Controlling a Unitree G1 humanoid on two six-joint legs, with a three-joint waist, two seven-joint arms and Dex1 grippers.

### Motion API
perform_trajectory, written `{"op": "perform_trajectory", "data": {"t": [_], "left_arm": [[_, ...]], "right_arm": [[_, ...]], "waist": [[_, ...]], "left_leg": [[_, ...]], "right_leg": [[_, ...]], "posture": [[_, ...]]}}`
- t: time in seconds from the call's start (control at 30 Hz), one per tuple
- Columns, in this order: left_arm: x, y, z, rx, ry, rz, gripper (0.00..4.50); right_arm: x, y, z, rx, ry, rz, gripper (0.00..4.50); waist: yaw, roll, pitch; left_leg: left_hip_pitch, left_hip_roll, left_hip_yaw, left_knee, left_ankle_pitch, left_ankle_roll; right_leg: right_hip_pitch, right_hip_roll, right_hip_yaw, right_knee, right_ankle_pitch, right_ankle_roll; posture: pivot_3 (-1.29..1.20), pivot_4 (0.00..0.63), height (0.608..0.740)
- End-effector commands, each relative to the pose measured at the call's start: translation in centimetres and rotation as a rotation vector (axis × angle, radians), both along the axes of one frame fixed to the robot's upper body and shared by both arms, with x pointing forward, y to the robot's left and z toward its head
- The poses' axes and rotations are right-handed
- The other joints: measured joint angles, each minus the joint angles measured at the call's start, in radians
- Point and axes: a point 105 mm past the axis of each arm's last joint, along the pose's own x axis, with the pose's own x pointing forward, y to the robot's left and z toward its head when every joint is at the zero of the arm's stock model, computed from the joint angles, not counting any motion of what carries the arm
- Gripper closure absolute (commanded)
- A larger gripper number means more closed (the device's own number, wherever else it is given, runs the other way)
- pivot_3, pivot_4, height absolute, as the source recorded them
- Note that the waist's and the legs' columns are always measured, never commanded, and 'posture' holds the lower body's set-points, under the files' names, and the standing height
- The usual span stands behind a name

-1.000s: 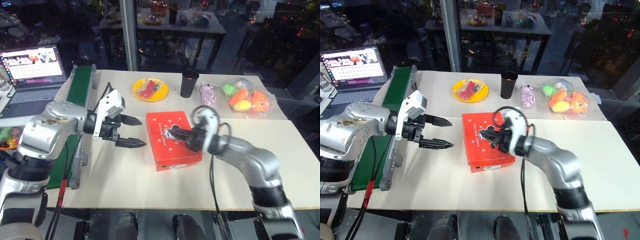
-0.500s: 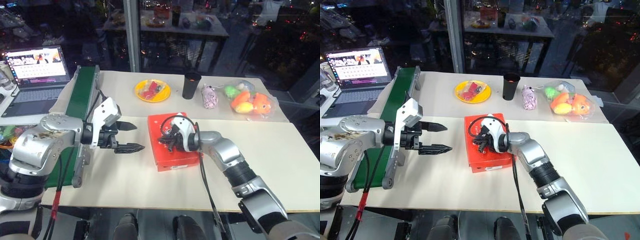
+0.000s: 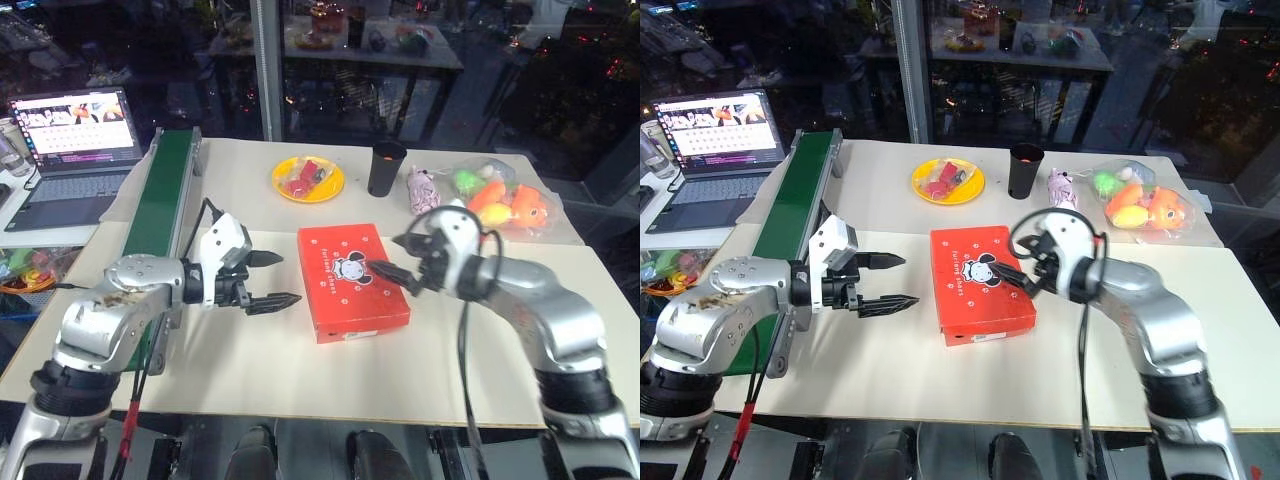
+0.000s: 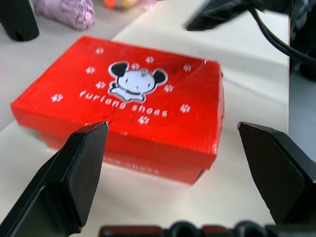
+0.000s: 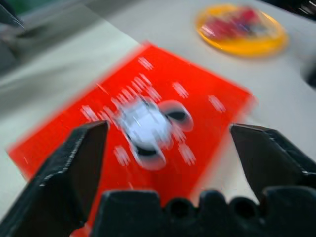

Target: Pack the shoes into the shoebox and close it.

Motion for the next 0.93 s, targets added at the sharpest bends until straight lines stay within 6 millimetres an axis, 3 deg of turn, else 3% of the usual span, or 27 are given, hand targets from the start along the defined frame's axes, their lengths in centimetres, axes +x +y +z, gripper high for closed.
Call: {"op": "perform_trajectory", "data": {"t": [0.03, 0.2, 0.27, 0.47, 0.67, 0.93], "left_arm": [[0.4, 0.5, 0.6, -0.045, -0.082, 0.077, 0.0], [2.2, 1.0, -2.0, -0.071, -0.065, 0.283, 0.0], [3.1, 1.4, -4.0, -0.112, -0.071, 0.445, 0.0], [2.5, 2.6, -8.2, -0.176, -0.097, 0.689, 0.0], [2.3, 3.8, -9.9, -0.195, -0.119, 0.781, 0.0], [1.8, 4.3, -12.2, -0.178, -0.106, 0.819, 0.0]], "right_arm": [[-0.3, -4.0, 0.7, -0.002, -0.093, -0.201, 0.06], [-0.6, -7.5, -2.6, 0.077, -0.071, -0.446, 0.06], [-1.4, -7.8, -5.9, 0.116, -0.036, -0.55, 0.06], [-2.8, -8.4, -10.9, 0.136, -0.041, -0.725, 0.06], [-3.5, -7.6, -13.2, 0.157, -0.039, -0.737, 0.06], [-3.4, -5.7, -14.2, 0.164, -0.038, -0.708, 0.06]], "waist": [[-0.004, 0.0, 0.0], [-0.009, 0.0, 0.0], [-0.008, 0.001, -0.002], [-0.015, 0.002, -0.003], [-0.014, 0.004, -0.004], [-0.016, 0.004, -0.004]], "left_leg": [[0.001, 0.0, 0.0, 0.0, 0.0, 0.0], [0.006, 0.0, 0.001, -0.001, 0.0, -0.001], [0.008, 0.0, 0.0, -0.001, 0.0, -0.001], [0.011, -0.001, 0.002, -0.002, -0.002, -0.002], [0.011, -0.001, 0.001, -0.002, -0.006, -0.007], [0.011, -0.001, 0.002, -0.005, -0.006, -0.007]], "right_leg": [[0.001, 0.0, 0.0, 0.0, 0.0, 0.001], [0.004, 0.0, 0.001, 0.0, 0.0, 0.001], [0.006, 0.0, 0.001, -0.001, -0.001, 0.001], [0.011, -0.002, 0.002, -0.006, 0.0, 0.002], [0.011, -0.002, 0.001, -0.005, 0.001, 0.001], [0.01, -0.002, 0.001, -0.008, 0.0, 0.001]], "posture": [[0.0, 0.15, 0.736], [0.0, 0.15, 0.736], [0.0, 0.15, 0.736], [0.0, 0.15, 0.736], [0.0, 0.15, 0.736], [0.0, 0.15, 0.736]]}}
